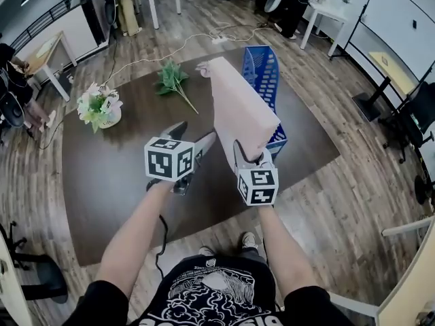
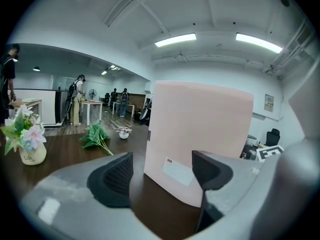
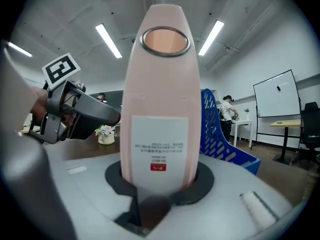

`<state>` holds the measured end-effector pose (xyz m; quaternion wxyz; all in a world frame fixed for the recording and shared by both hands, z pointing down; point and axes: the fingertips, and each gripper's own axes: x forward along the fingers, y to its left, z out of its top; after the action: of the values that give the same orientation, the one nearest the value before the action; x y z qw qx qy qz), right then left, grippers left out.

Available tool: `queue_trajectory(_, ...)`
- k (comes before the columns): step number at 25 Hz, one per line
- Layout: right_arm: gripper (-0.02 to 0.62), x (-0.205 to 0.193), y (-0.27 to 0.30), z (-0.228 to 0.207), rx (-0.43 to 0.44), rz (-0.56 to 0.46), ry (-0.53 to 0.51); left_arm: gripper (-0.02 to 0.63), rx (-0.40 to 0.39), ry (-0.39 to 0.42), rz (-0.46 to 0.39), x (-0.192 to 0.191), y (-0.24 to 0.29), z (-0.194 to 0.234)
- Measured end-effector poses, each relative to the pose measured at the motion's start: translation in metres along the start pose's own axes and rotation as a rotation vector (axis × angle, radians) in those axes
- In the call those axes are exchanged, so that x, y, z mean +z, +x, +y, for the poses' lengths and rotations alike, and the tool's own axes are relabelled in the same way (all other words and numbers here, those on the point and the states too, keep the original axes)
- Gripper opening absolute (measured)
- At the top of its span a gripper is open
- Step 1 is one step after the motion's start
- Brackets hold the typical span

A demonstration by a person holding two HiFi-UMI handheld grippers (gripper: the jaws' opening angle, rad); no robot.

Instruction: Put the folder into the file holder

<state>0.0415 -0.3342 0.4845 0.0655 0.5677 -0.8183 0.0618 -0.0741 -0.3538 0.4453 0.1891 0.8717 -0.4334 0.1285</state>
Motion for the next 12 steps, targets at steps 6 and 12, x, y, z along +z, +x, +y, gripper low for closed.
queue_trajectory(6, 0.091, 0.017, -0.009, 0.004, -0.009, -0.035, 0.035, 0.371, -0.036, 0.014, 0.005, 0.002, 0.000, -0.002)
queue_trajectory(12, 0.091, 0.050, -0.025, 0.004, -0.007, -0.111, 0.034, 0.371, -0.050, 0.019, -0.012, 0.006, -0.002, -0.008)
